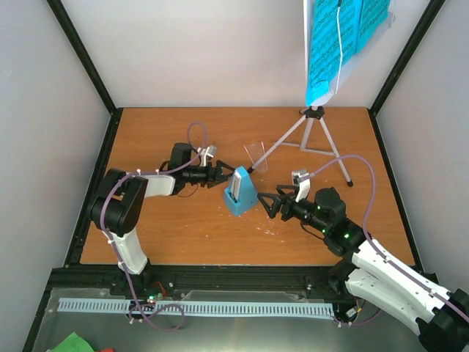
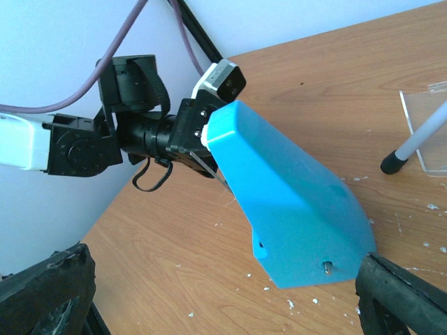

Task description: Pack up the instrument practice props

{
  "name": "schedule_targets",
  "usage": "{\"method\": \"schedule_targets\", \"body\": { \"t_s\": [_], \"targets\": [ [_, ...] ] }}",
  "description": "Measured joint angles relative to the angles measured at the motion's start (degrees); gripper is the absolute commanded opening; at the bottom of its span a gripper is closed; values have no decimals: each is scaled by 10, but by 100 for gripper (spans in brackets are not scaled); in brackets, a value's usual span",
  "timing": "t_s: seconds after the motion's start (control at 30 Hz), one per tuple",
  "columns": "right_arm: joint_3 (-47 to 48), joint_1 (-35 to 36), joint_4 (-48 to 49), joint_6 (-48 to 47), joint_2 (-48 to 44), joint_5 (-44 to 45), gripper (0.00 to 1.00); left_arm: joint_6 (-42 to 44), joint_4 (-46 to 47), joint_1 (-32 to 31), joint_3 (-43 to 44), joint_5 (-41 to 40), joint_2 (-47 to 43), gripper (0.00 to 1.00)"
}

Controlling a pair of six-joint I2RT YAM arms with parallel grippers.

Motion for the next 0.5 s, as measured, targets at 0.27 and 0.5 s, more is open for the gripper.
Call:
{"method": "schedule_targets", "body": {
  "t_s": [0.27,0.5],
  "targets": [
    [-16,0,17,-62,-14,-28,100,2,16,-40,-61,9,-2,94],
    [-25,0,34,-130,-16,-51,100,11,-19,-56,-89,-18,-85,97]
  ]
}}
